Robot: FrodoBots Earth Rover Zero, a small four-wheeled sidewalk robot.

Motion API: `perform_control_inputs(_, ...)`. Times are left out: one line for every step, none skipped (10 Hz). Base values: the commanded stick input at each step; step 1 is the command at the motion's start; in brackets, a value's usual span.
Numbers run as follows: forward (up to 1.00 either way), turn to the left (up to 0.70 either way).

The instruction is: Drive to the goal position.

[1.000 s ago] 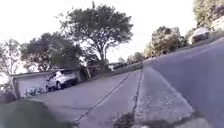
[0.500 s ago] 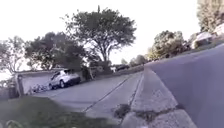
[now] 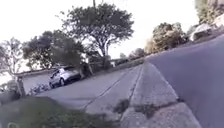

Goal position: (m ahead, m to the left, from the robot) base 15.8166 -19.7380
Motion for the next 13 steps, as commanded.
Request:
perform_control_inputs(1.00, 0.00)
perform_control_inputs(1.00, 0.00)
perform_control_inputs(1.00, -0.02)
perform_control_inputs(1.00, -0.33)
perform_control_inputs(1.00, -0.40)
perform_control_inputs(1.00, -0.40)
perform_control_inputs(1.00, -0.40)
perform_control_inputs(1.00, -0.40)
perform_control_inputs(1.00, -0.40)
perform_control_inputs(1.00, -0.40)
perform_control_inputs(1.00, -0.40)
perform_control_inputs(1.00, -0.40)
perform_control_inputs(1.00, -0.40)
